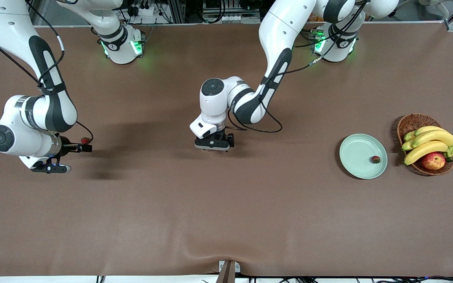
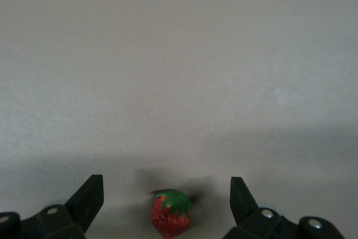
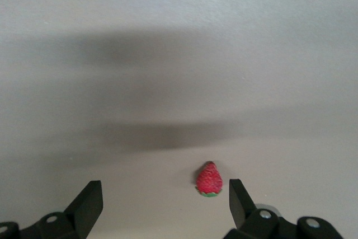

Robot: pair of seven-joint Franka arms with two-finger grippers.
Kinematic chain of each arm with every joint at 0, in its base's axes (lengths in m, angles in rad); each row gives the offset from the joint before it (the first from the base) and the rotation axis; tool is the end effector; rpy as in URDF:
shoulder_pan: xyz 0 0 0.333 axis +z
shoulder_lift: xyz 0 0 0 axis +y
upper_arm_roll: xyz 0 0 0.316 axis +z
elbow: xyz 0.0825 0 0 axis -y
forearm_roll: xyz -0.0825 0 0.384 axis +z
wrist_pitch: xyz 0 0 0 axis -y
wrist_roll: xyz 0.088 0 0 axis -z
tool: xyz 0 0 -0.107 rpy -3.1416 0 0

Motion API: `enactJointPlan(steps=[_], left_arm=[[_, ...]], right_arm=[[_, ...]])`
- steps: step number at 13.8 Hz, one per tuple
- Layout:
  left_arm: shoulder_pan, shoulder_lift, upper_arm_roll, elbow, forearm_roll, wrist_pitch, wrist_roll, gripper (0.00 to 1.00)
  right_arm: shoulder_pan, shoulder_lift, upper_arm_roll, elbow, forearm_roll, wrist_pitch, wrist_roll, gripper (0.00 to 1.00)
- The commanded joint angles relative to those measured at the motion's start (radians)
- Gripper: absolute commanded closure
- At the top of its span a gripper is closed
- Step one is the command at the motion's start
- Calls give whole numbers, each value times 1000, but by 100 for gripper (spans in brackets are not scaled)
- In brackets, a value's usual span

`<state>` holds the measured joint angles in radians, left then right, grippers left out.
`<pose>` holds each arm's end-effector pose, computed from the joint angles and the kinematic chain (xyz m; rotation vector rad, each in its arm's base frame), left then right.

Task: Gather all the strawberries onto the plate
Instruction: 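Grasp the second strawberry with the left gripper while the right gripper grasps another, then carry the strawberry to the green plate with the left gripper and release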

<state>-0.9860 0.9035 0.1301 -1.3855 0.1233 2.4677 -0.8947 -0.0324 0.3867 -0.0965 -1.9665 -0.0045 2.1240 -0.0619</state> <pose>0.4740 -0.5800 0.1874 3.0882 -0.1691 0.4000 0.5829 -0.0743 0.2592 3.1008 -0.0950 -0.3588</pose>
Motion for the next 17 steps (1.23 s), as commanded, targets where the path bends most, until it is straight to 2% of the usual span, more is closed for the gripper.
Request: enactJointPlan(steps=[1,5,6,8,12,17], left_arm=[[-16,31,14,14,32,-3,-21,0],[-22,29,14,14,35,-26,-23,0],[-23,29,14,14,35,-41,-35,7],[-36,25,14,14,36,-76,-73,46],[-43,18,14,16,36,-111,-122,100],[-33,-12,17,19,32,-140,-124,100]], right_arm=[[-34,-9,12,-35,-25,14,-6,0],[-41,58,-3,-35,-25,31,-6,0],[-52,69,-3,-35,-26,34,-7,0],[-66,83,-3,-34,-26,36,-21,2],[-80,101,-3,-35,-23,33,-35,10],[-81,110,-3,-37,-23,22,-52,20]])
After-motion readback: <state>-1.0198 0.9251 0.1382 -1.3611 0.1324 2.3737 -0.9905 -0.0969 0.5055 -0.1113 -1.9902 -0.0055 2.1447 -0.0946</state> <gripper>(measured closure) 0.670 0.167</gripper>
